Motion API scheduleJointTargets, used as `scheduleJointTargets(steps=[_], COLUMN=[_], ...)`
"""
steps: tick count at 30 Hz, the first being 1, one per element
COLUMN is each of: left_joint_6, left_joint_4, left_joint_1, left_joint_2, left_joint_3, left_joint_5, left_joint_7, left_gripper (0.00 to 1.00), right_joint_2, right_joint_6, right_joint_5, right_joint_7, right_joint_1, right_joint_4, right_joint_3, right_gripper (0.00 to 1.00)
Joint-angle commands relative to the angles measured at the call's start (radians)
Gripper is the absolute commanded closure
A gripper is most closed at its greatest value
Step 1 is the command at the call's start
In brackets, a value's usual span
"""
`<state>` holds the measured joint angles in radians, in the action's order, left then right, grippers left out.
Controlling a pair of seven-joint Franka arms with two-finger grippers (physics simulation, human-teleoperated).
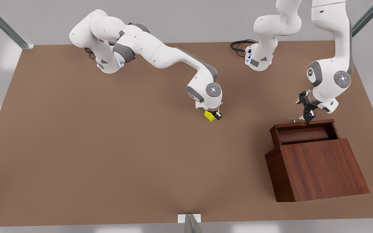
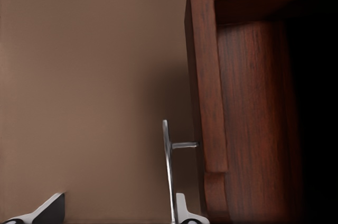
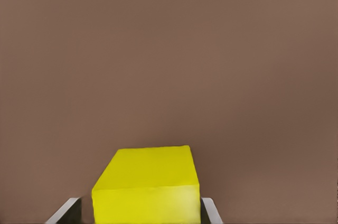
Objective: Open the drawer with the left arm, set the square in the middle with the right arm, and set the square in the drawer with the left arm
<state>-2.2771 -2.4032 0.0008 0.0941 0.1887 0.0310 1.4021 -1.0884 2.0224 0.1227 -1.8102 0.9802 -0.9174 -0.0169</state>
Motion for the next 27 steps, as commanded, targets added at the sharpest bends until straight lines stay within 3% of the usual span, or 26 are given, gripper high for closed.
scheduleJointTargets(steps=[1,3,6,7,8,10,12,13,15,18,20,23,27], left_joint_6=[0.03,0.208,0.647,0.767,0.838,0.846,0.844,0.828,0.791,0.492,0.328,0.062,-0.016], left_joint_4=[0.009,0.087,0.519,0.706,0.886,0.992,1.067,1.075,1.066,0.894,0.748,0.526,0.403], left_joint_1=[0.001,-0.001,-0.041,-0.042,-0.044,-0.099,-0.182,-0.261,-0.429,-0.452,-0.453,-0.456,-0.467], left_joint_2=[0.012,0.059,-0.038,-0.132,-0.224,-0.31,-0.404,-0.434,-0.513,-0.481,-0.427,-0.385,-0.373], left_joint_3=[-0.002,-0.018,-0.17,-0.271,-0.38,-0.486,-0.523,-0.522,-0.486,-0.465,-0.4,-0.396,-0.397], left_joint_5=[0.006,0.032,0.033,0.029,0.024,0.015,0.02,0.024,0.03,0.023,0.023,0.017,-0.006], left_joint_7=[0.0,0.002,-0.089,-0.211,-0.319,-0.298,-0.121,-0.042,0.409,1.021,1.215,1.365,1.376], left_gripper=[0.0,0.0,0.0,0.0,0.0,0.0,0.0,0.0,0.0,0.0,0.0,0.0,0.0], right_joint_2=[0.001,0.025,0.157,0.295,0.501,0.781,1.024,1.049,0.923,0.886,0.894,0.886,0.886], right_joint_6=[-0.002,-0.05,-0.217,-0.254,-0.18,-0.113,-0.117,-0.122,-0.338,-0.366,-0.357,-0.355,-0.355], right_joint_5=[0.0,0.0,-0.009,-0.005,-0.011,-0.008,-0.011,-0.058,-0.109,-0.106,-0.107,-0.106,-0.107], right_joint_7=[0.0,0.002,0.193,0.377,0.583,0.985,1.183,1.354,1.828,1.997,1.997,1.991,1.985], right_joint_1=[0.0,-0.011,-0.038,-0.099,-0.196,-0.403,-0.603,-0.681,-0.715,-0.736,-0.733,-0.735,-0.732], right_joint_4=[0.0,0.003,-0.005,-0.101,-0.34,-0.621,-0.75,-0.766,-0.592,-0.566,-0.549,-0.543,-0.538], right_joint_3=[0.0,0.006,0.02,0.018,0.006,0.005,0.005,0.015,0.19,0.241,0.235,0.23,0.23], right_gripper=[0.0,0.0,0.0,0.0,0.0,0.0,0.0,0.0,0.0,0.0,0.0,0.0,0.0])
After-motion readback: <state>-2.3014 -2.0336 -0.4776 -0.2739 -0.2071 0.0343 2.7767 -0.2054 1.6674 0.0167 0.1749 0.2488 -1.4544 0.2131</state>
